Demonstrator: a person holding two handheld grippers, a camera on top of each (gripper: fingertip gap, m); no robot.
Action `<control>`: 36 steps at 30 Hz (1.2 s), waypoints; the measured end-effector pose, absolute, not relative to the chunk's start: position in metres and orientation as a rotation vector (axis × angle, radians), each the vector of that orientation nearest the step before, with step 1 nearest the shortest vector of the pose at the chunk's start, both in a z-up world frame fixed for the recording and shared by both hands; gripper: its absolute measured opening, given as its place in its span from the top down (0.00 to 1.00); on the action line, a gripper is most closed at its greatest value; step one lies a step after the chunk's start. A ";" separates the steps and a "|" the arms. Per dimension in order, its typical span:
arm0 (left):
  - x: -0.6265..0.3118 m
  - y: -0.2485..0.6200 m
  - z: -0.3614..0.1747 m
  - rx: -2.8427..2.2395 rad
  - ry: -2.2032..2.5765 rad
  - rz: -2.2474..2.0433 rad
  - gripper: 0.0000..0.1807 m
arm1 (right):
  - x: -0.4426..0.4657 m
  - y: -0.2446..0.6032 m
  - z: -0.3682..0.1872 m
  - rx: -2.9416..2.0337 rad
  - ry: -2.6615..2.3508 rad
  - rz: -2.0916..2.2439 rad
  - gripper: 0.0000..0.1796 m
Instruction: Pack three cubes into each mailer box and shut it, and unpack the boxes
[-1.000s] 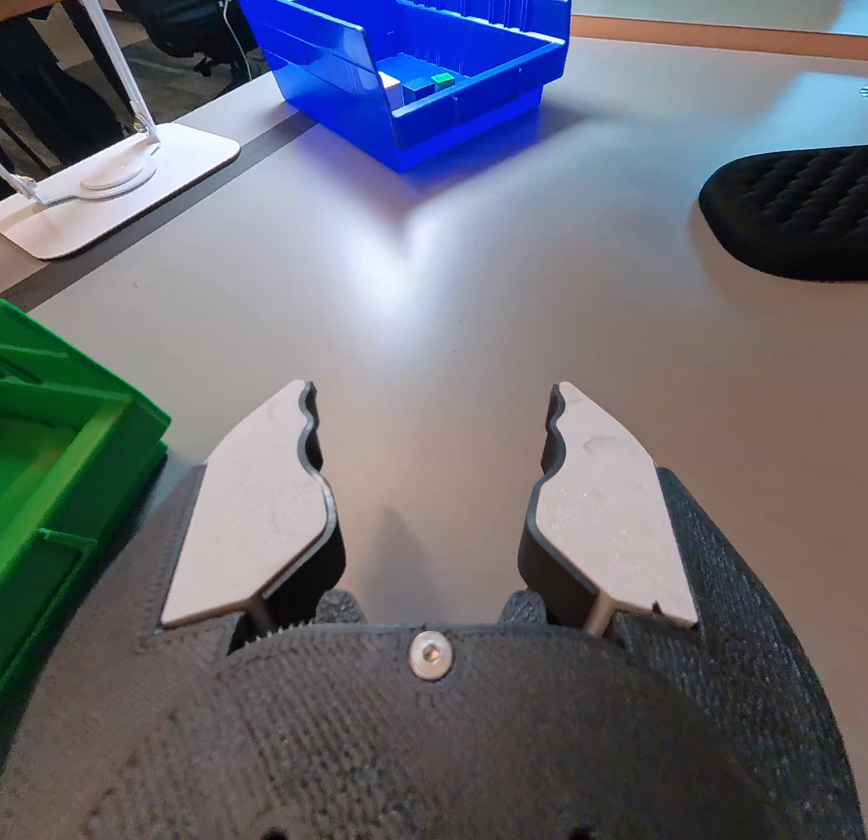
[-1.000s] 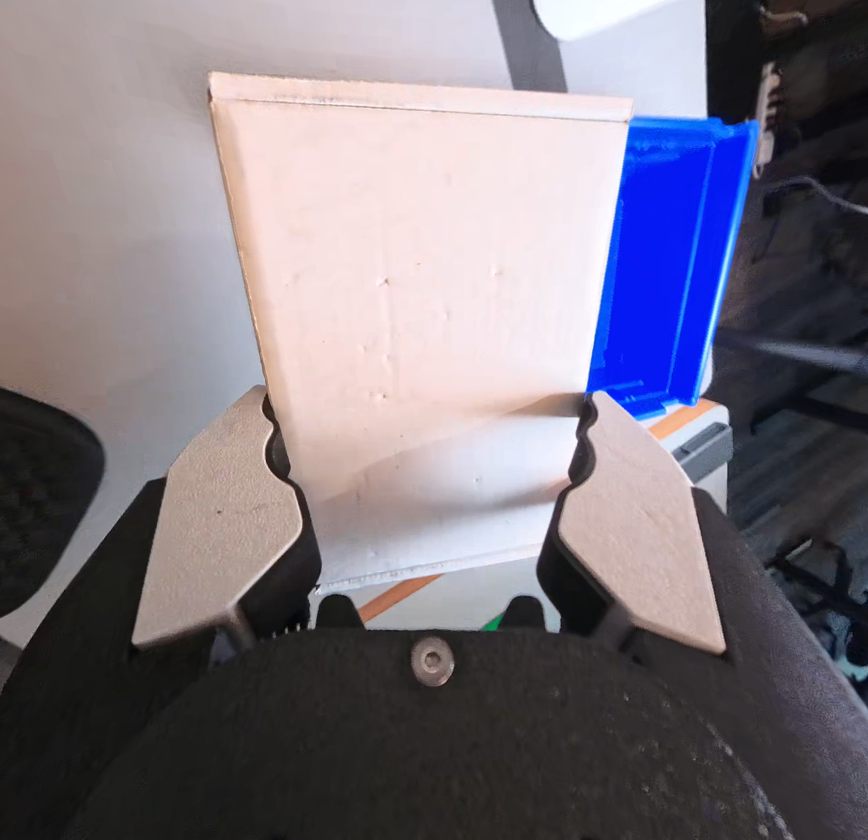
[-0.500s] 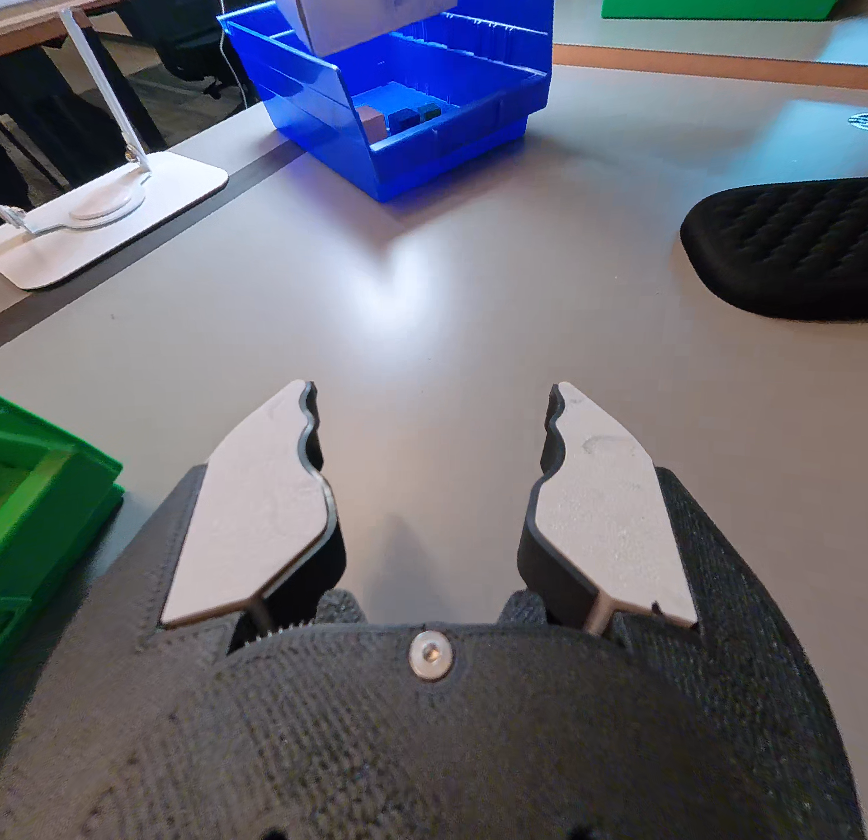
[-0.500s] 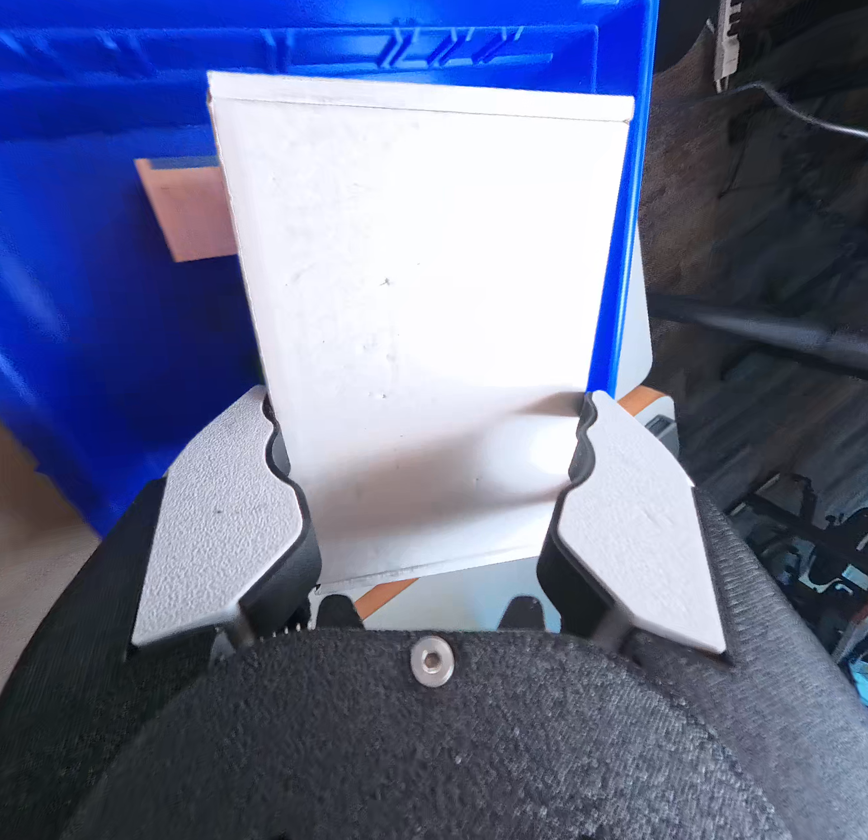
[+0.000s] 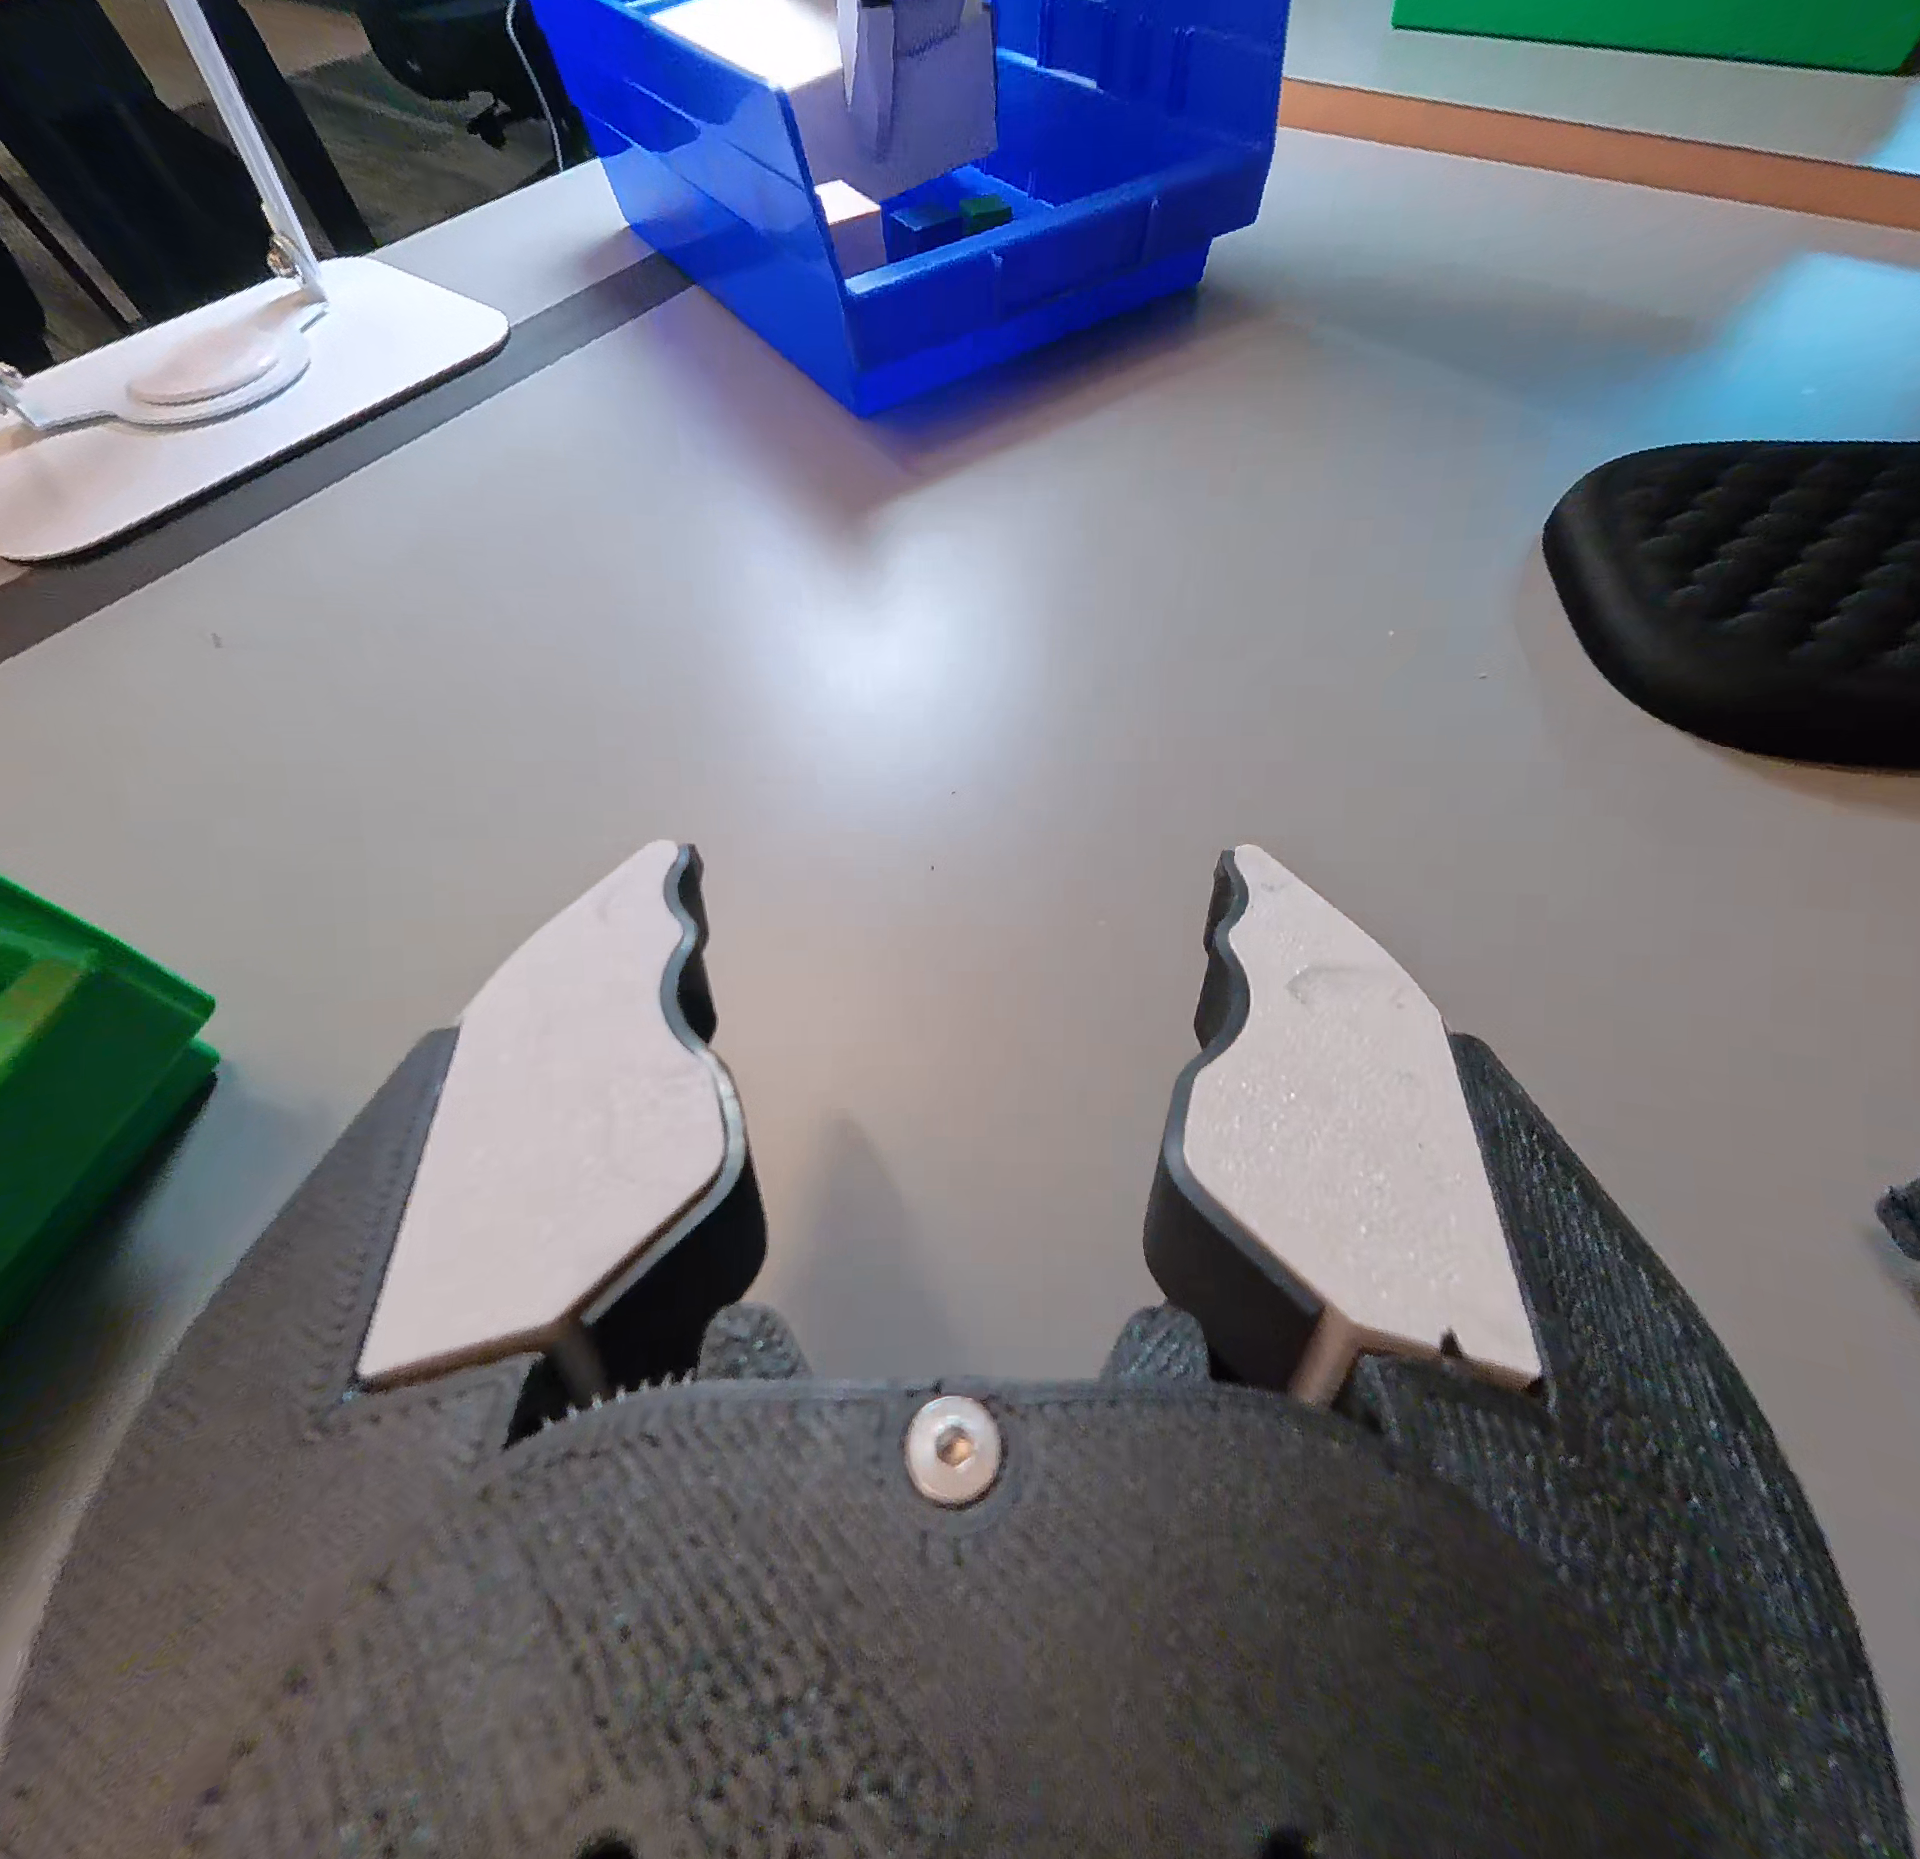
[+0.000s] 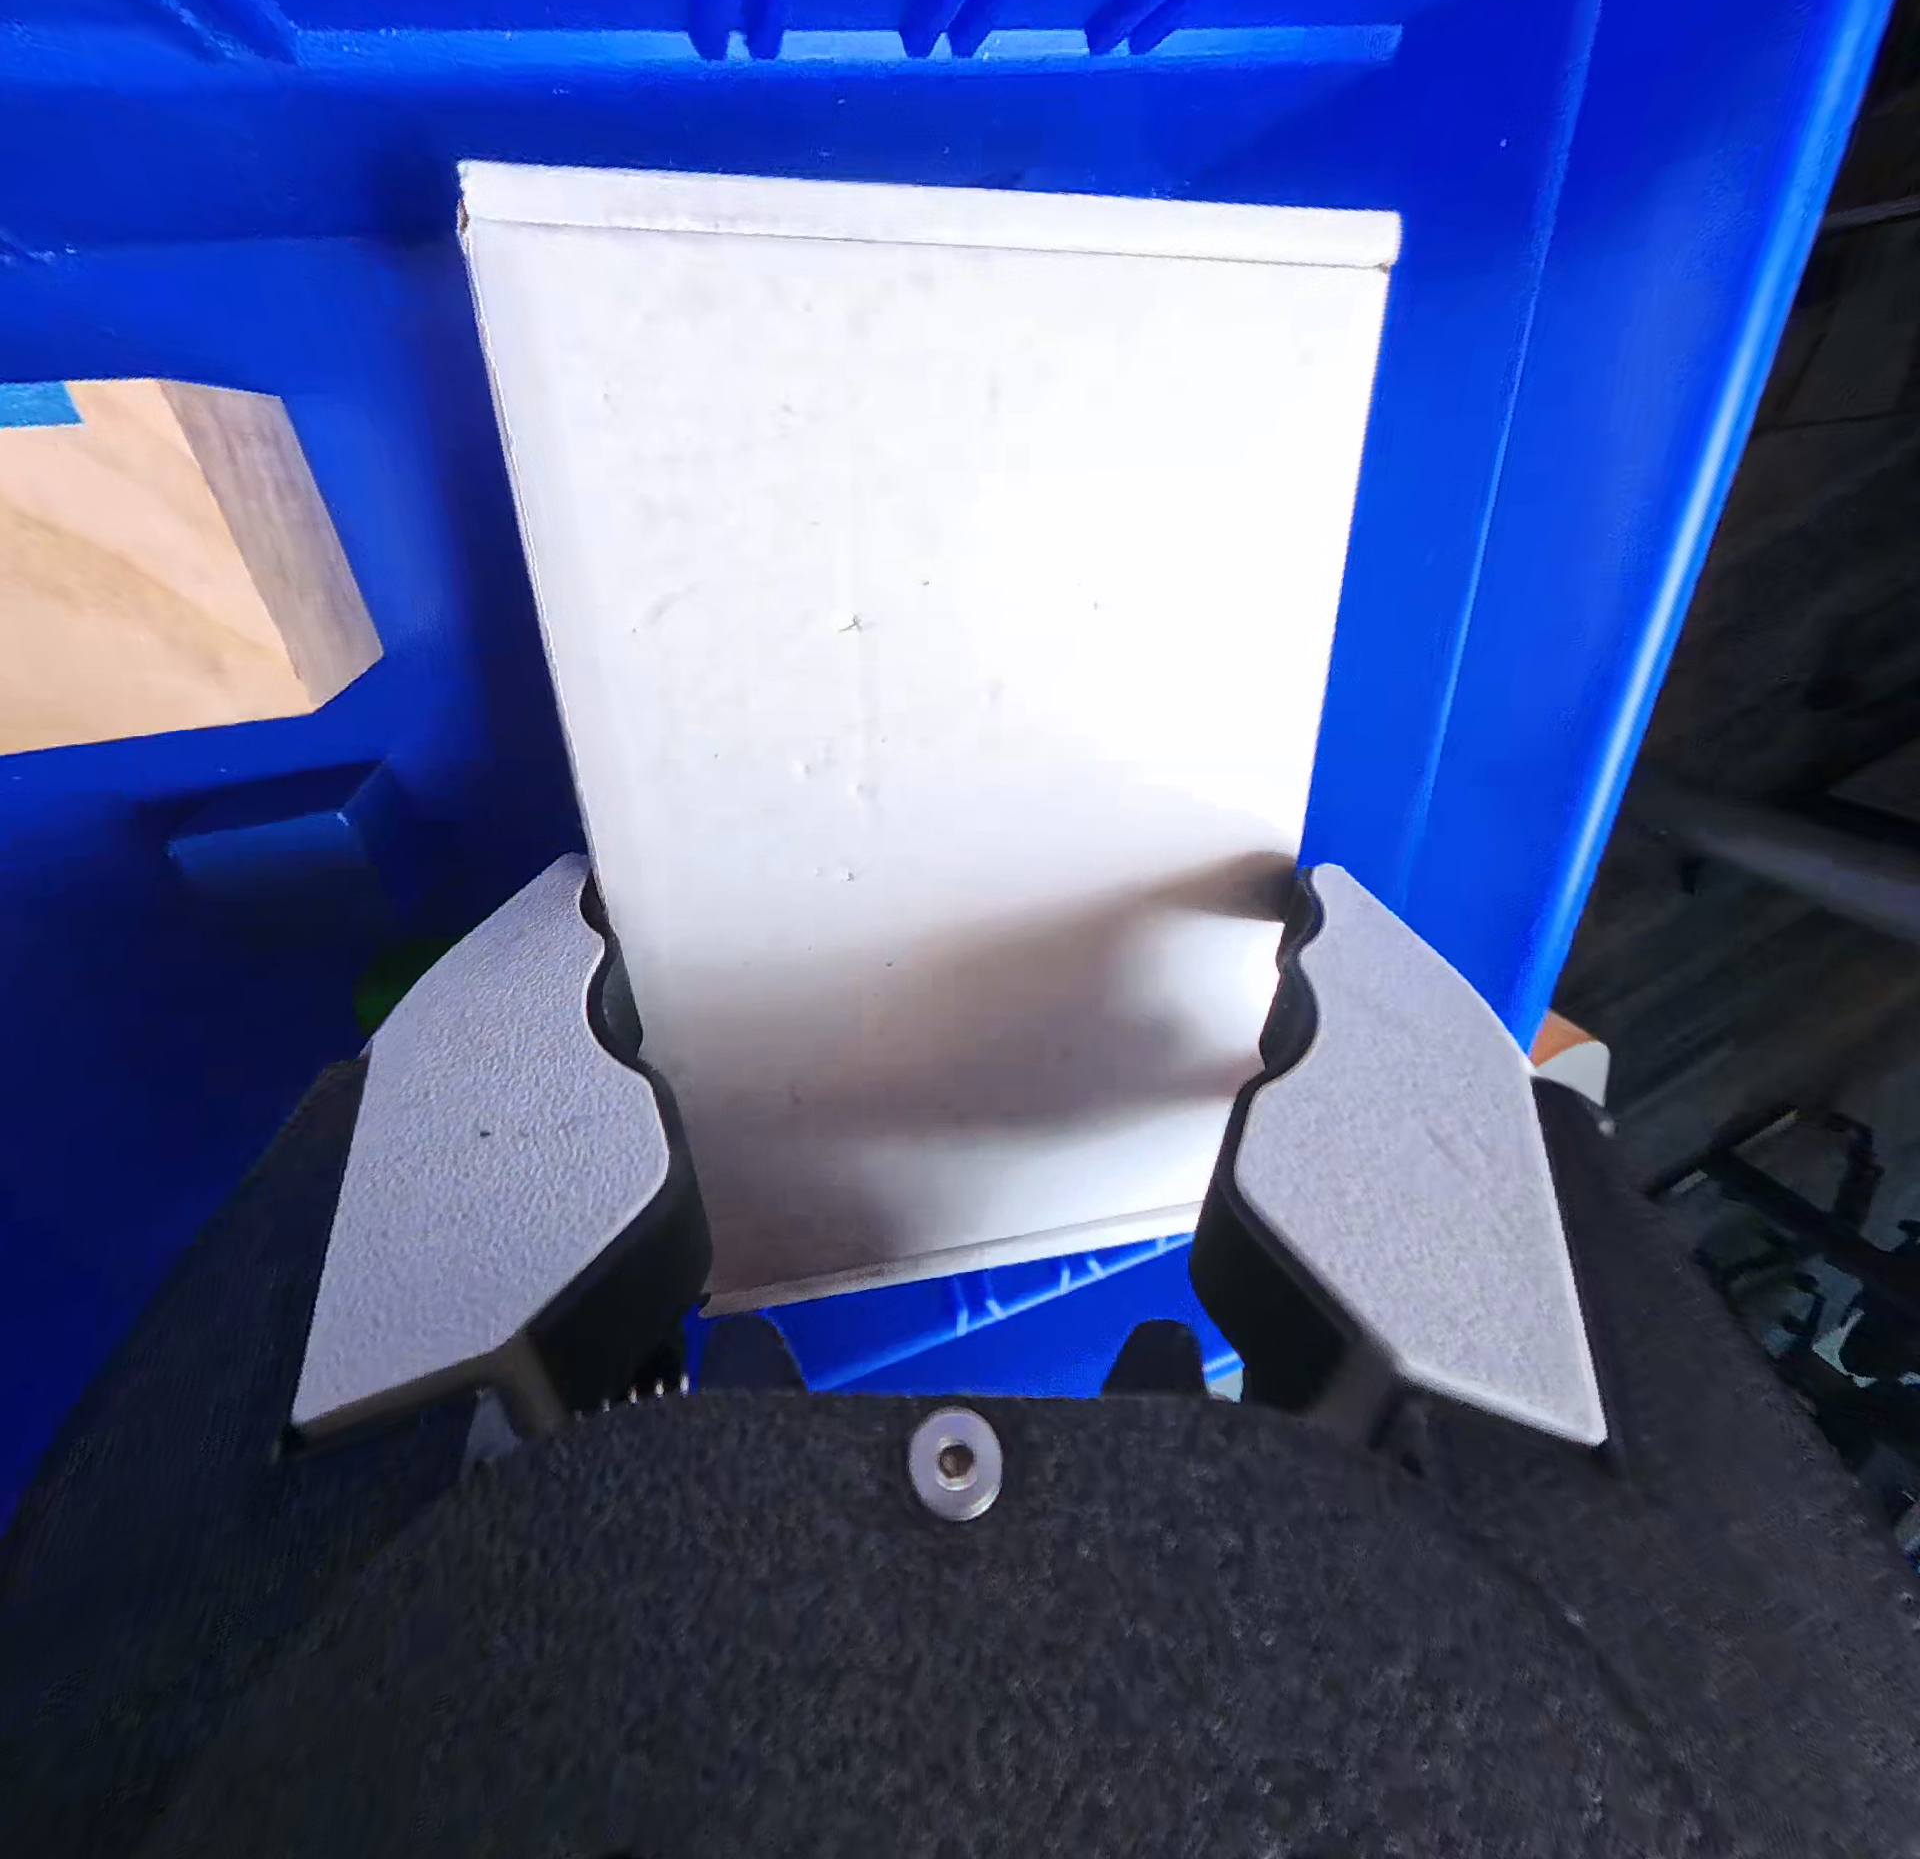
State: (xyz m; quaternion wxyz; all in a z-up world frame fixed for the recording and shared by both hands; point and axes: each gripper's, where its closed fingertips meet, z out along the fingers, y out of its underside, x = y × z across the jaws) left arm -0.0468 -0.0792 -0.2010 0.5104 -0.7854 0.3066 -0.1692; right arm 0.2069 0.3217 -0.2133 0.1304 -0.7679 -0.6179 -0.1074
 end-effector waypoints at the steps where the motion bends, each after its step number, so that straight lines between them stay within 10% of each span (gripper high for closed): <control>1: -0.047 -0.079 -0.202 -1.895 0.737 -0.410 0.49 | 0.207 0.324 -0.216 -2.225 -1.795 -0.323 0.34; 19: -0.065 -0.086 -0.178 -1.843 0.658 -0.499 0.51 | 0.105 0.190 -0.103 -1.792 -1.259 0.273 0.45; 36: -0.216 -0.007 -0.114 -1.939 0.567 -0.155 0.56 | 0.042 -0.014 -0.184 -1.754 -1.040 0.693 0.50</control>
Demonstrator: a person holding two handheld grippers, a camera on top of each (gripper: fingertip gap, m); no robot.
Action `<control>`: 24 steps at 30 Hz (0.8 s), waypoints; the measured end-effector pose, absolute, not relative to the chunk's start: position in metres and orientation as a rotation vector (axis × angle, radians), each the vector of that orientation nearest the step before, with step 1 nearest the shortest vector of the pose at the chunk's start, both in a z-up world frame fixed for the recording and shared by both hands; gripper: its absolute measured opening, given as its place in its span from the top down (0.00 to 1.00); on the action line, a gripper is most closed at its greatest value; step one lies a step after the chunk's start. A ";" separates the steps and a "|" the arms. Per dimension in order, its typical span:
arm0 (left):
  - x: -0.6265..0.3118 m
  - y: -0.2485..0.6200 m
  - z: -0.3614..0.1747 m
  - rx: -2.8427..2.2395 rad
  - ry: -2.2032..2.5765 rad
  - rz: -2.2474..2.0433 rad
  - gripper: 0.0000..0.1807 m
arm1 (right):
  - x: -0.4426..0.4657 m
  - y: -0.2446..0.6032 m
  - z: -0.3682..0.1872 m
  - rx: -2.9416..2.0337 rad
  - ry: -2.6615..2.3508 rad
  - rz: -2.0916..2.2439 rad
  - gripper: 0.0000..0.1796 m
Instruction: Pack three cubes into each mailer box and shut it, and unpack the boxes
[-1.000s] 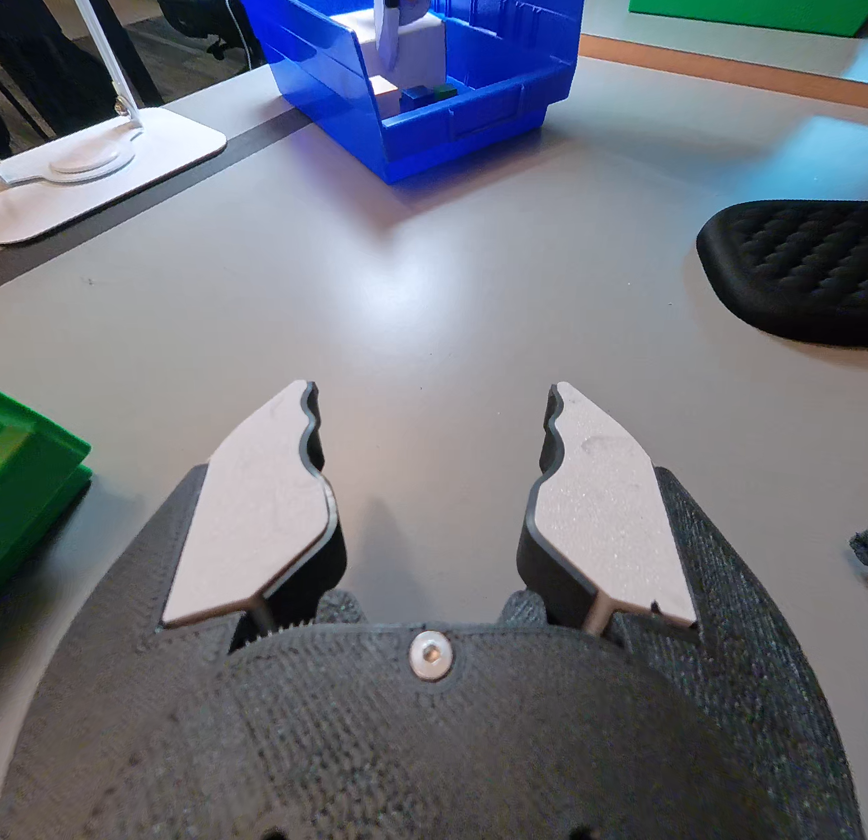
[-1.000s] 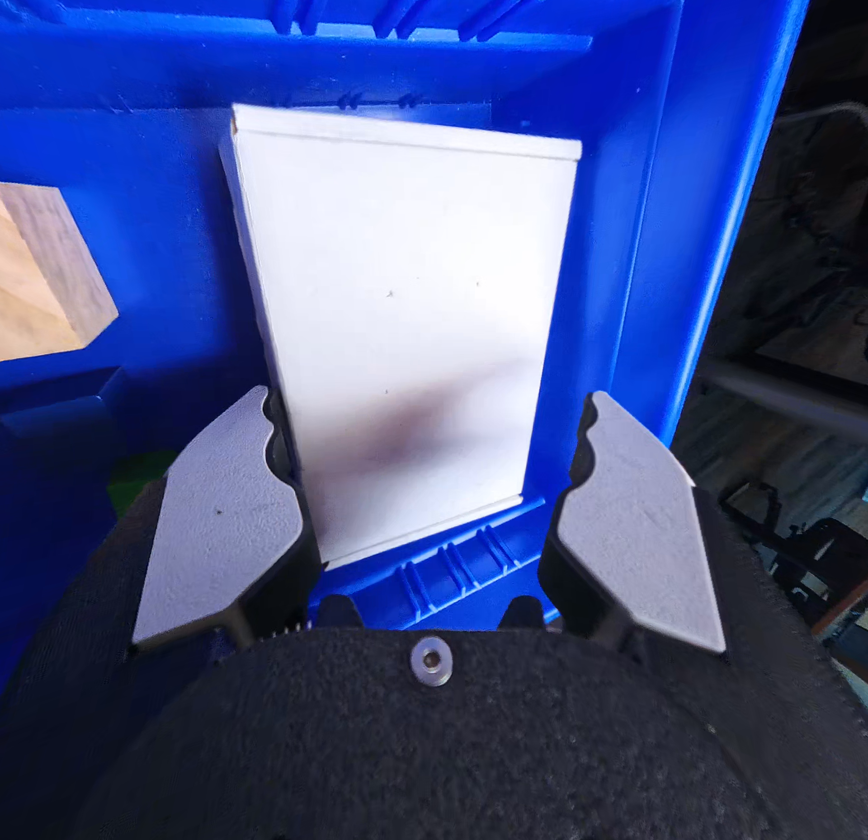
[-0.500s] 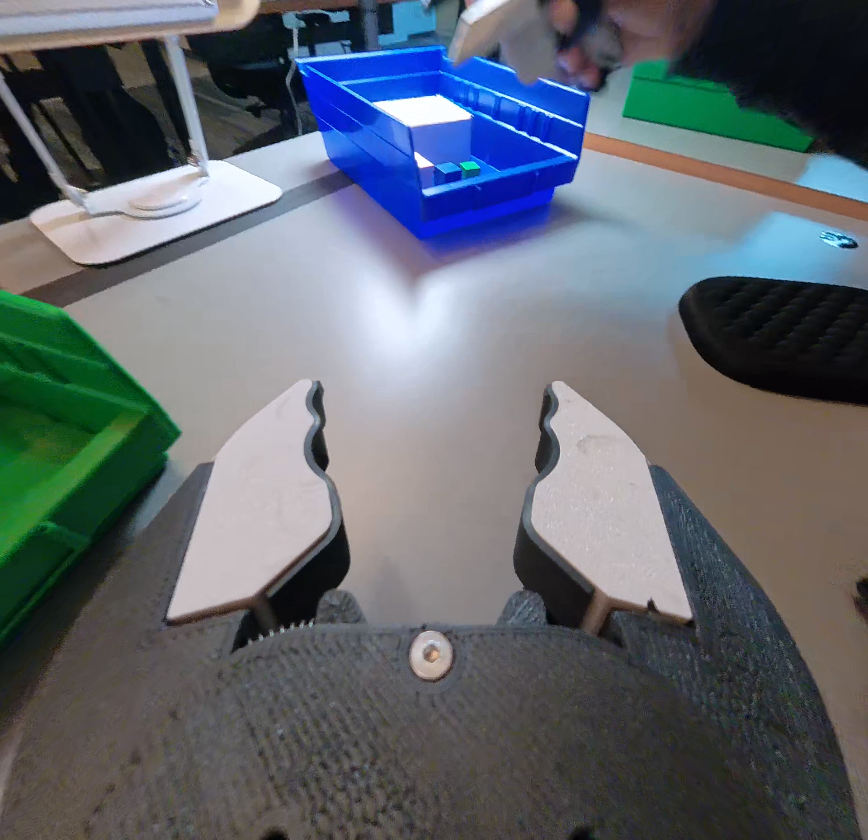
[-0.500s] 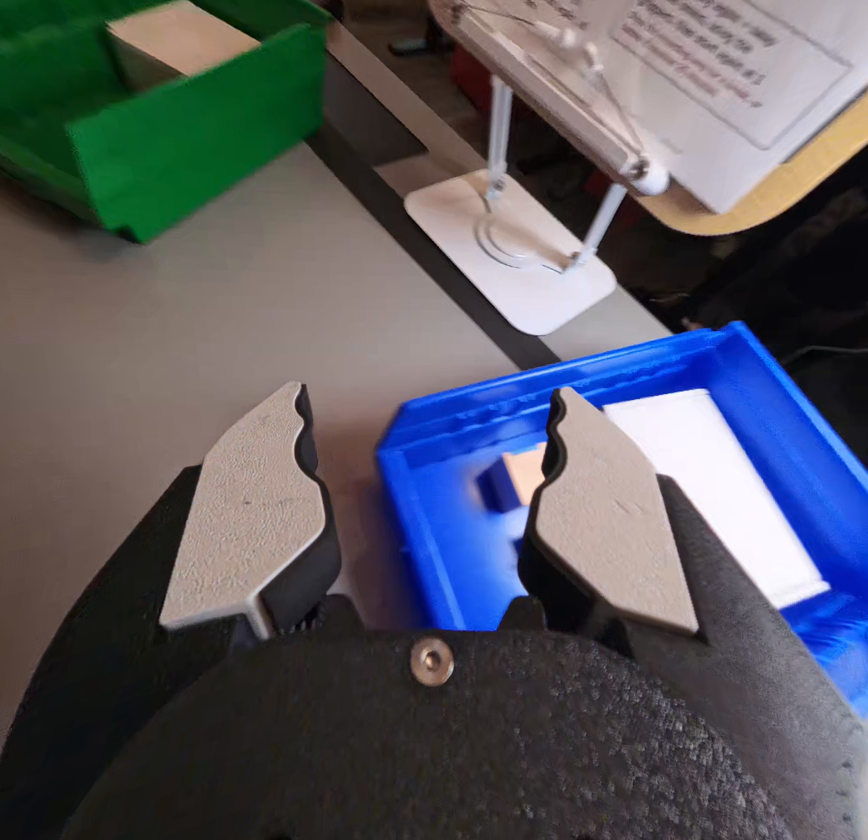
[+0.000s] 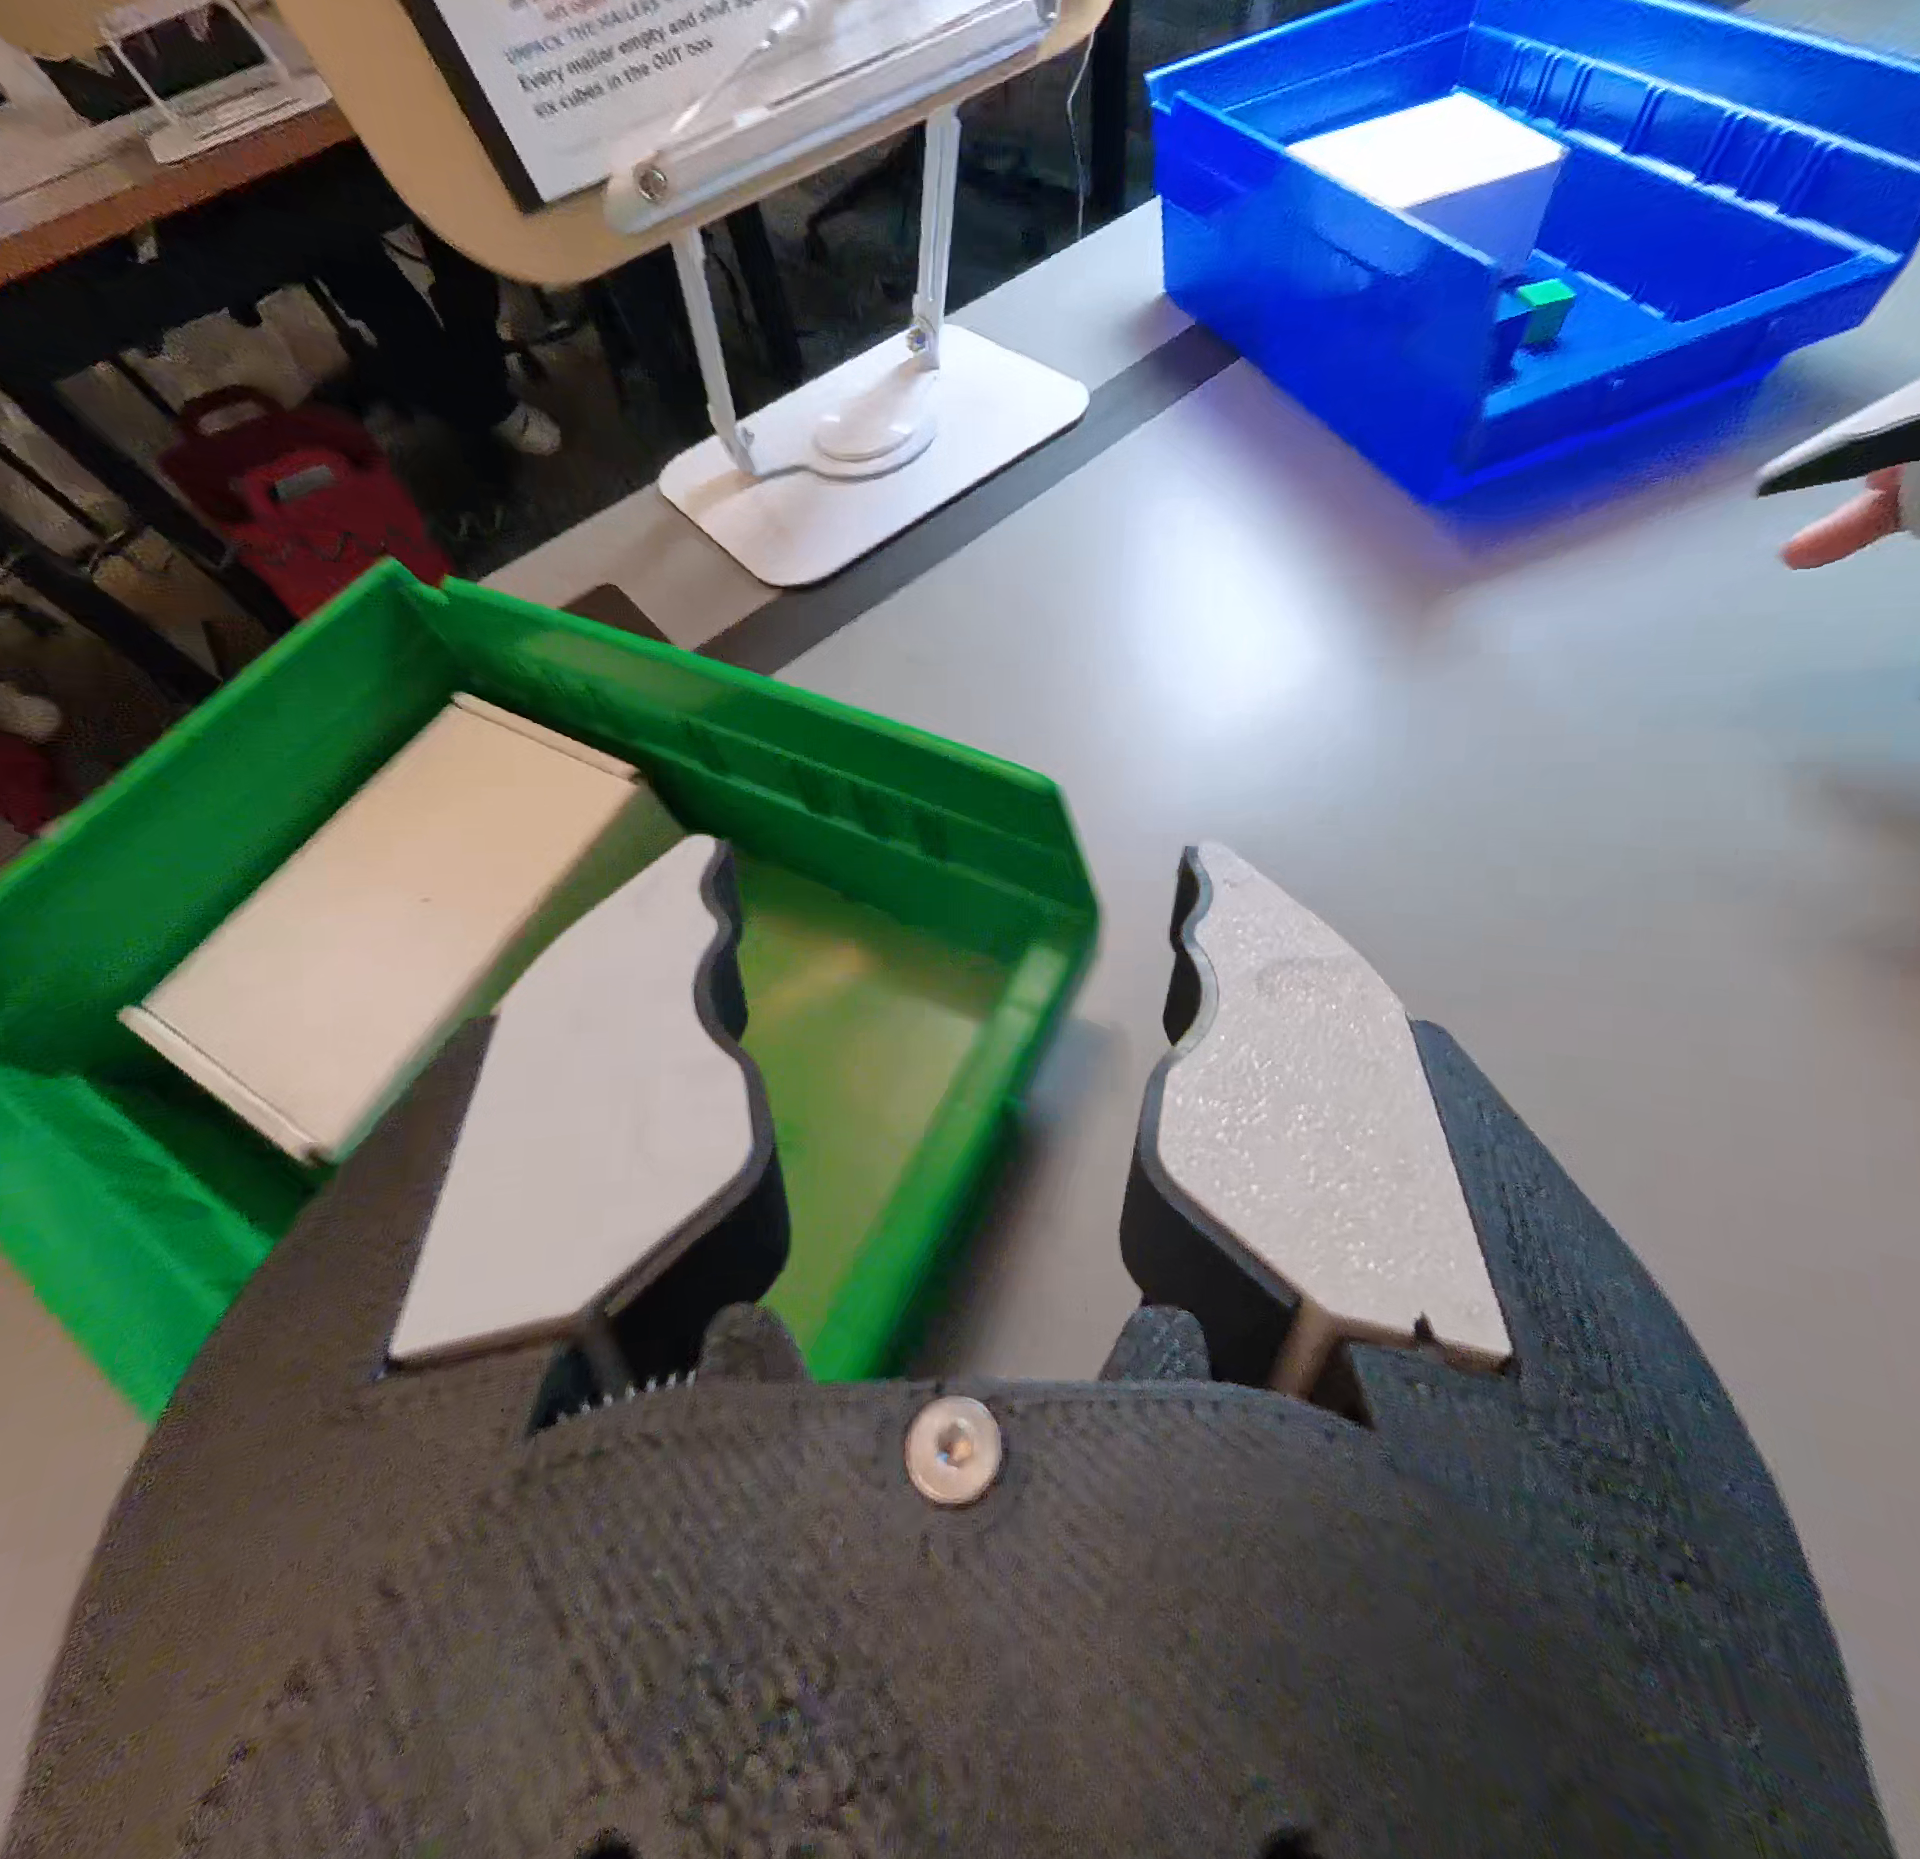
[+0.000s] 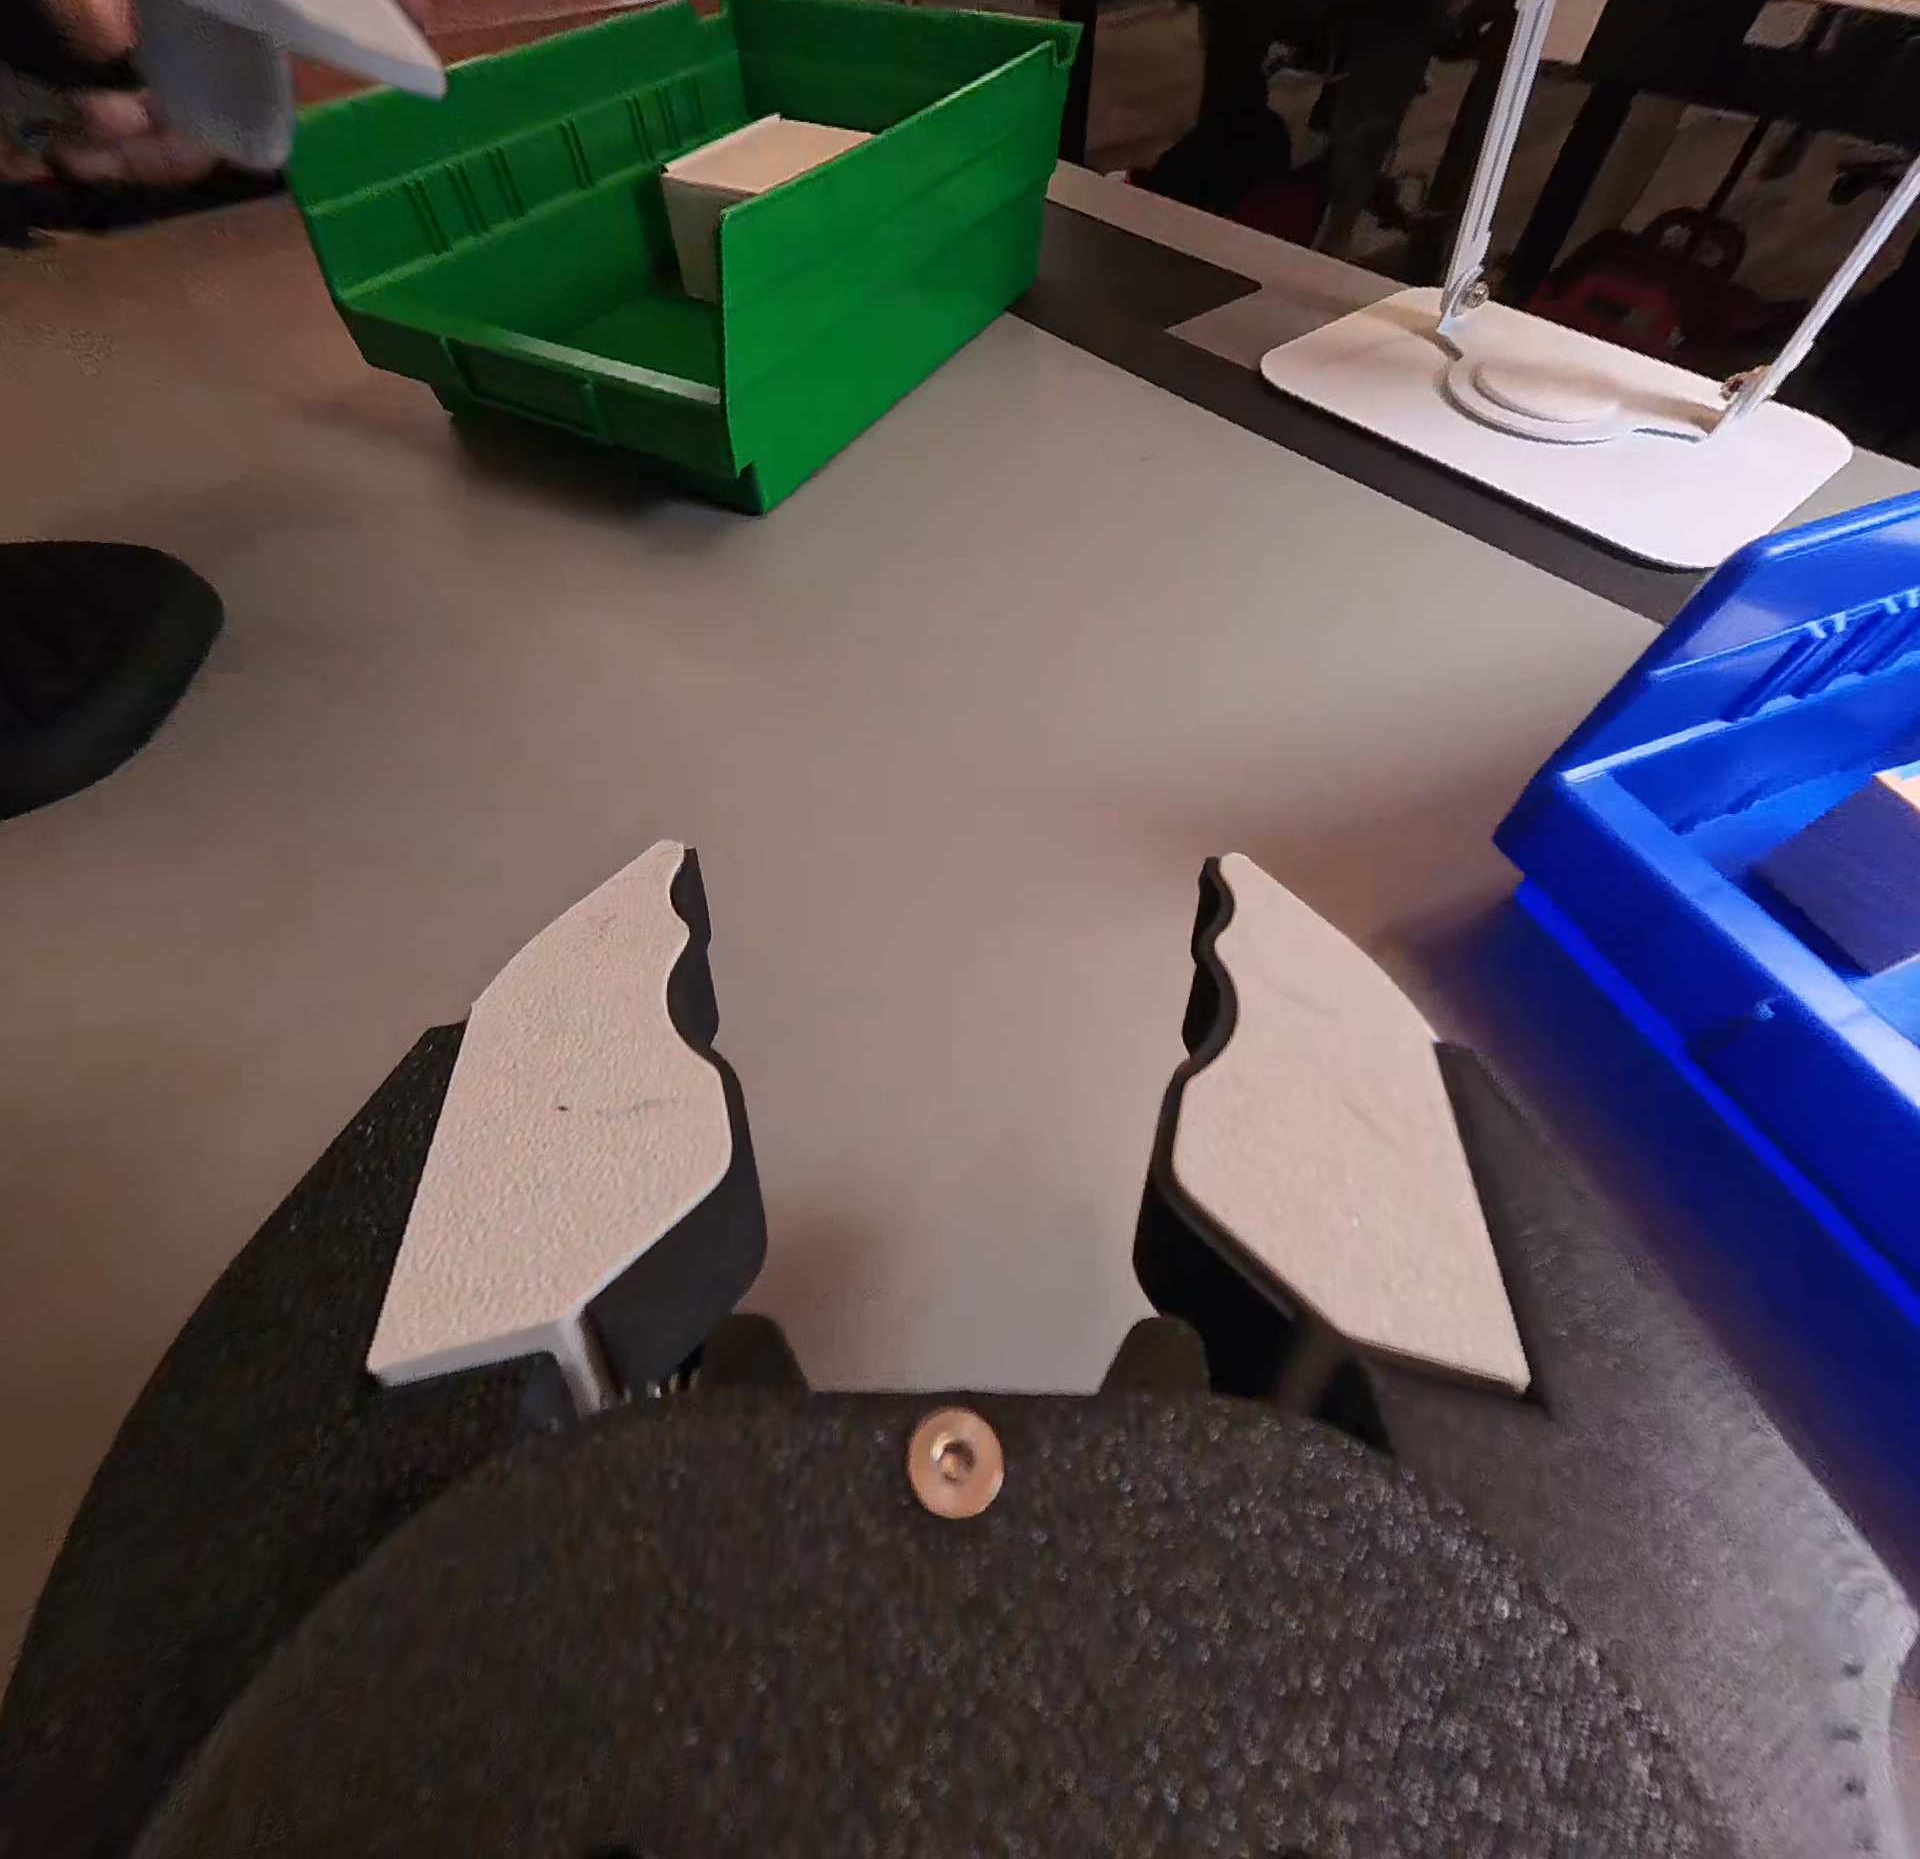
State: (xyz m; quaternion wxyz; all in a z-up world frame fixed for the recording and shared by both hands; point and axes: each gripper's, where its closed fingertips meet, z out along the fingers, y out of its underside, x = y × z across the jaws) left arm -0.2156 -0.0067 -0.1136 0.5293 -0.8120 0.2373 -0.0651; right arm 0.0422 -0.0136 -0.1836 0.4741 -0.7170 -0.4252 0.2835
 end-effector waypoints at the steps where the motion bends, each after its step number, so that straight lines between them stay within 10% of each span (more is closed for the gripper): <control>1: -0.224 0.004 -0.108 -1.944 0.604 -0.153 0.59 | 0.042 -0.013 -0.183 -1.738 -1.038 0.681 0.51; 24: -0.393 0.139 -0.214 -2.760 1.145 0.082 0.33 | 0.027 -0.044 -0.186 -1.612 -1.166 0.765 0.46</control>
